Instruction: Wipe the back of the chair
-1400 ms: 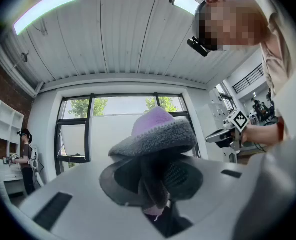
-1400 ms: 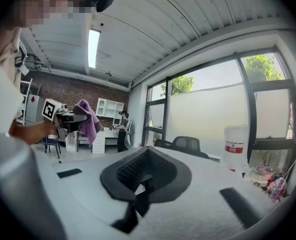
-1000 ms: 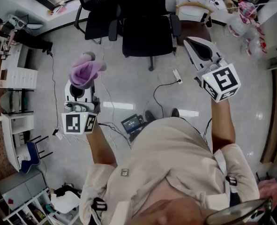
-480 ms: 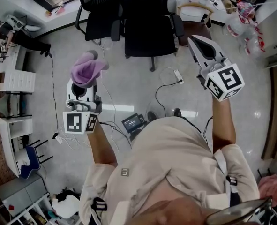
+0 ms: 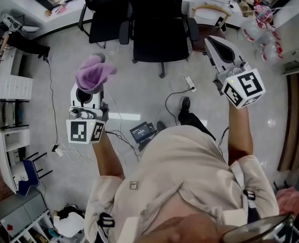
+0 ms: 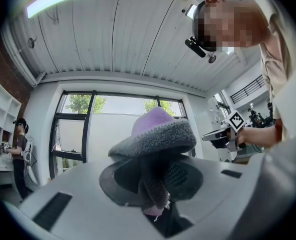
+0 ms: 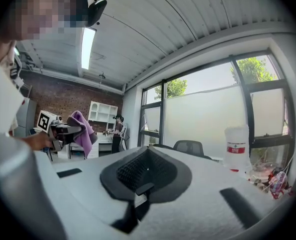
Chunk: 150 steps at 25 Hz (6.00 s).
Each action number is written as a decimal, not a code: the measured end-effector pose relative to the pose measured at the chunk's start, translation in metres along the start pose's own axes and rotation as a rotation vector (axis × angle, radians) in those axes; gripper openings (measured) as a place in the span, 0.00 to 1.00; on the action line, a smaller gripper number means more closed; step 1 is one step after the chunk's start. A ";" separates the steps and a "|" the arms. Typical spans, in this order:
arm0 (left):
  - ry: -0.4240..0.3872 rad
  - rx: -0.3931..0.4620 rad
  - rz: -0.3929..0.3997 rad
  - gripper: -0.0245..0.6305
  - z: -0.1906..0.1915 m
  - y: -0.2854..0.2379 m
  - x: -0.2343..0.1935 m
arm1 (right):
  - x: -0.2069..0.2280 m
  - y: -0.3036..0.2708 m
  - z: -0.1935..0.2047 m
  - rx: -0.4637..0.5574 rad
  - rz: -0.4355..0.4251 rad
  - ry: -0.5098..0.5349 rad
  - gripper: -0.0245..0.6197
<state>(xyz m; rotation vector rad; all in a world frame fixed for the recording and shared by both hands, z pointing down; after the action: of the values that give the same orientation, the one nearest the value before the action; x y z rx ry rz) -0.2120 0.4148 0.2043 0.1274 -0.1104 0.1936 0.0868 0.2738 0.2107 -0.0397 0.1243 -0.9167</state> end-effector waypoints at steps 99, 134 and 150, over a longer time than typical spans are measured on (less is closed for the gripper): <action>-0.088 -0.030 0.142 0.15 0.287 -0.899 -0.081 | 0.404 -0.282 0.285 -0.480 0.491 -0.379 0.03; 0.173 0.035 0.144 0.15 0.357 -0.871 -0.020 | 0.394 -0.276 0.326 -0.556 0.511 -0.401 0.03; 0.028 0.011 -0.232 0.14 0.369 -0.787 -0.232 | 0.368 -0.346 0.334 -0.568 0.365 -0.382 0.03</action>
<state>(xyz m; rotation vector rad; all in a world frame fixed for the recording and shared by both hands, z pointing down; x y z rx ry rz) -0.3178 -0.4444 0.4492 0.1469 -0.0664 -0.0356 0.0764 -0.2346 0.5394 -0.6950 0.0306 -0.4740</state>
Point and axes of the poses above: the fingertips, and each gripper's own axes: y backward along the fingers, x to its right, z out of its underside, the point moved 3 cm from there along y, backward along the fingers, and after that the axes turned 2 degrees about -x, right-handed, at the moved point
